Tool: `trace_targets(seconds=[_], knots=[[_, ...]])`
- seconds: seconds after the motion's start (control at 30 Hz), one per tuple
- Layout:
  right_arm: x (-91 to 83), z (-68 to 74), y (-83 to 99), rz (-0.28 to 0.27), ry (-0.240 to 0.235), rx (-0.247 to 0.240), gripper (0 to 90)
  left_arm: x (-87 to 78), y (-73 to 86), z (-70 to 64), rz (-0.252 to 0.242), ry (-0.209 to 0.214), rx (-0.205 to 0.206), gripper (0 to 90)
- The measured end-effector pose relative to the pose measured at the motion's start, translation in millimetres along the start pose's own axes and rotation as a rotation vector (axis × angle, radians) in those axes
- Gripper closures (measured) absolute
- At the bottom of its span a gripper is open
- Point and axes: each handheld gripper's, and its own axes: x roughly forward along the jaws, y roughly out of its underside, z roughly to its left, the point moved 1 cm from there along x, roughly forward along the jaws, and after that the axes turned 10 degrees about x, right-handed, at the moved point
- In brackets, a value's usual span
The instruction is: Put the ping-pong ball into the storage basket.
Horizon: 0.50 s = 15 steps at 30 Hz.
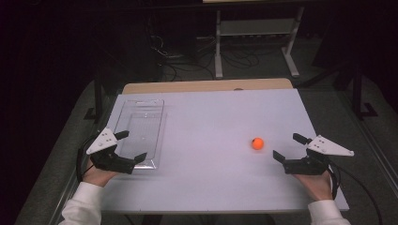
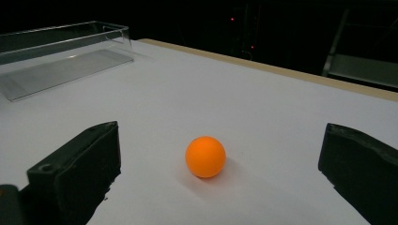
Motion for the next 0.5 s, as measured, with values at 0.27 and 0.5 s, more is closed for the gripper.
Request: trace_targets(seconds=[0.27, 0.5], knots=[[-1.7, -1.7, 0.0, -0.006, 0.004, 0.008, 0.0, 11.7, -12.2, -3.9, 0.036, 0.045, 0.040, 0.0], [-2.3, -2.0, -0.1, -0.010, 0.013, 0.010, 0.0, 23.0, -26.6, -8.8, 0.079, 0.088, 0.092, 0.0]])
